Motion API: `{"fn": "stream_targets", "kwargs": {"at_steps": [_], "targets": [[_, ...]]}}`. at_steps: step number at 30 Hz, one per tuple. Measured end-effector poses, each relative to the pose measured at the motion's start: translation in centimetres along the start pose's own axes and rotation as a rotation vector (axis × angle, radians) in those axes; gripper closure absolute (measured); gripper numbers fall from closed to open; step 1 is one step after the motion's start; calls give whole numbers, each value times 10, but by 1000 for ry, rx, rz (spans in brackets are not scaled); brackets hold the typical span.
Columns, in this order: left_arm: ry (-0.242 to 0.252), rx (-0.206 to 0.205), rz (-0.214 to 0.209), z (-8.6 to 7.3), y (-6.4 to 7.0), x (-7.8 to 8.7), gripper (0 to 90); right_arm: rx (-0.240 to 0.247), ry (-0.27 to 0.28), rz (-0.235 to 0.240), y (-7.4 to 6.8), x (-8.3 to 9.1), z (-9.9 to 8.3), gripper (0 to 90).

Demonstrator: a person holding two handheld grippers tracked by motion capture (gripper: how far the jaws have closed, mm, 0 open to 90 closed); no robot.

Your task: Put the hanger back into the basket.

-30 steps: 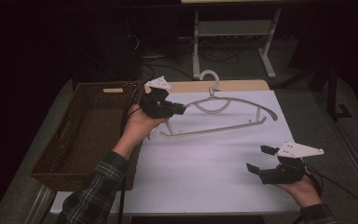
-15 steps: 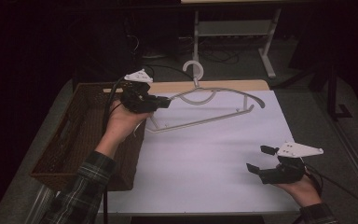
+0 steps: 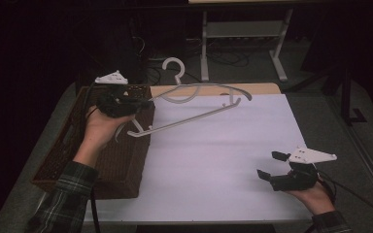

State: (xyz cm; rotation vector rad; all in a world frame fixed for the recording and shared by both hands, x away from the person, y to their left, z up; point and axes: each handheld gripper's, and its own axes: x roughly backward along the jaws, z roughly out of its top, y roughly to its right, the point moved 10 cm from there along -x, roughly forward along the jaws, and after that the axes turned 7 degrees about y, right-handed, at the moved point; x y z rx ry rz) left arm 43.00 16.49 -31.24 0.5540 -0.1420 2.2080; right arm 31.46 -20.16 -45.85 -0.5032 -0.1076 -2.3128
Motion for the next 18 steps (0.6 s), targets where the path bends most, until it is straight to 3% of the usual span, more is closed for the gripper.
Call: {"fn": "stream_targets", "kwargs": {"at_steps": [18], "targets": [[32, 61, 129, -24, -49, 58, 829, -12, -5, -8, 3, -1, -2, 142]]}}
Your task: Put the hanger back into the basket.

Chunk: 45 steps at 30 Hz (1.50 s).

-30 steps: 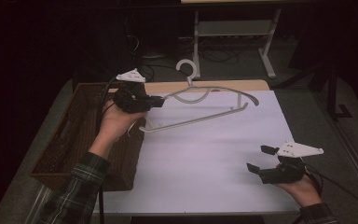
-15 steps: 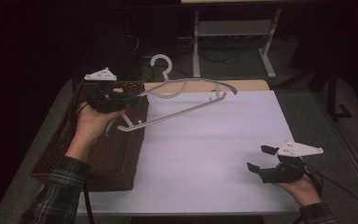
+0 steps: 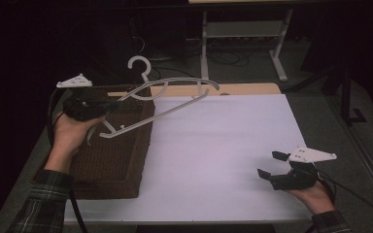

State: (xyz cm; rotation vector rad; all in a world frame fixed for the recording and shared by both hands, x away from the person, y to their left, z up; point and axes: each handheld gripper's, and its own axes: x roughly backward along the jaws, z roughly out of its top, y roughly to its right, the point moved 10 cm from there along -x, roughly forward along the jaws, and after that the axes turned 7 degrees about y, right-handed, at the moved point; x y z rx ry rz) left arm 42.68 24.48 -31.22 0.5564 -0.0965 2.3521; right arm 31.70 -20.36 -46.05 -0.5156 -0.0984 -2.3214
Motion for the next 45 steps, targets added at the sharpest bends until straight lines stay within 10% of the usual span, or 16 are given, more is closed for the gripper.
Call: {"fn": "stream_targets", "kwargs": {"at_steps": [28, 45], "targets": [[41, 161, 258, -74, -99, 109, 829, -7, -17, -10, 0, -2, -4, 146], [-26, 181, 326, -106, -116, 115, 828, -7, -18, -9, 1, -3, -4, 149]]}}
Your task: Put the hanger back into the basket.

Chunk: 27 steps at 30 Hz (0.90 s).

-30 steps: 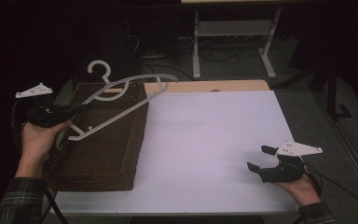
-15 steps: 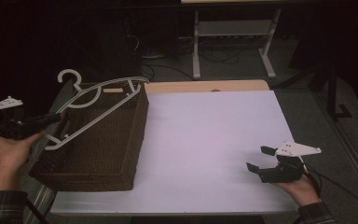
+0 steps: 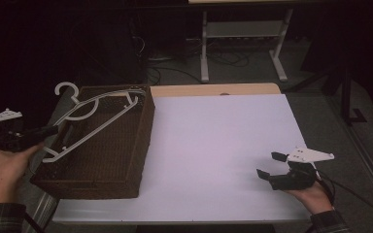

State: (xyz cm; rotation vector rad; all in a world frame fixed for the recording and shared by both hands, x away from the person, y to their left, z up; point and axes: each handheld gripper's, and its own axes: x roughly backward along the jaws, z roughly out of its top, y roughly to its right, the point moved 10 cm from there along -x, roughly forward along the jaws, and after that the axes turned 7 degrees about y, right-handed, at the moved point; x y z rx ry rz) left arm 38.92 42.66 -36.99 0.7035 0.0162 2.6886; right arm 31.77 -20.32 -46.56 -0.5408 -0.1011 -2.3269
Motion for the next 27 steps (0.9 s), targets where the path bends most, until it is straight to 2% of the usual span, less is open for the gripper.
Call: {"fn": "stream_targets", "kwargs": {"at_steps": [7, 13, 15, 27], "targets": [[-57, -46, 18, -9, 5, -16, 827, 1, 0, 1, 0, 0, 0, 150], [-83, -53, 15, -16, 8, -26, 824, 0, 1, 3, 0, 0, 0, 150], [-94, -70, 25, -18, 9, -28, 822, 1, 1, 4, 0, 0, 0, 150], [-85, -53, -5, -17, 11, -28, 810, 1, 0, 5, -1, 0, 0, 151]]}}
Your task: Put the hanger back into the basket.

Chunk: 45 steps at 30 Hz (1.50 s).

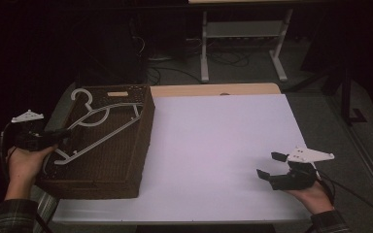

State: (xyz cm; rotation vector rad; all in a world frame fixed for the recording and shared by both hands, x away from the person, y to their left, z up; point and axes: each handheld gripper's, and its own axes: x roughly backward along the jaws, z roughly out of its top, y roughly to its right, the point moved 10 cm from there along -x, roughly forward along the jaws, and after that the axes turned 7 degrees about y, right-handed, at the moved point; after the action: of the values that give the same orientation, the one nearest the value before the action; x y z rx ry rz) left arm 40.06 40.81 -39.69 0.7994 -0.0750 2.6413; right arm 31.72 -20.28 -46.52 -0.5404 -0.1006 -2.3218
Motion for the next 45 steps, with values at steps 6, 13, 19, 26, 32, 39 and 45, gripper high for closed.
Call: {"fn": "stream_targets", "kwargs": {"at_steps": [6, 13, 19, 26, 32, 39, 45], "targets": [[20, 16, -16, 2, -1, 2, 761, 0, -1, 1, 0, 0, 0, 151], [33, 21, -22, 3, 1, 2, 652, 0, -2, 1, 0, -1, 0, 150], [53, 11, -79, 15, 19, 0, 439, 0, -1, 1, 1, -1, 0, 151], [73, 6, -120, 32, 46, -4, 274, -1, 1, 2, 1, 0, 1, 151], [92, -34, -171, 47, 78, -8, 199, -2, 3, 3, 1, 1, 2, 151], [111, -82, -229, 64, 121, -20, 153, -2, 5, 2, 1, 1, 2, 151], [127, -115, -290, 72, 160, -28, 136, -3, 7, 2, 1, 2, 3, 151]]}}
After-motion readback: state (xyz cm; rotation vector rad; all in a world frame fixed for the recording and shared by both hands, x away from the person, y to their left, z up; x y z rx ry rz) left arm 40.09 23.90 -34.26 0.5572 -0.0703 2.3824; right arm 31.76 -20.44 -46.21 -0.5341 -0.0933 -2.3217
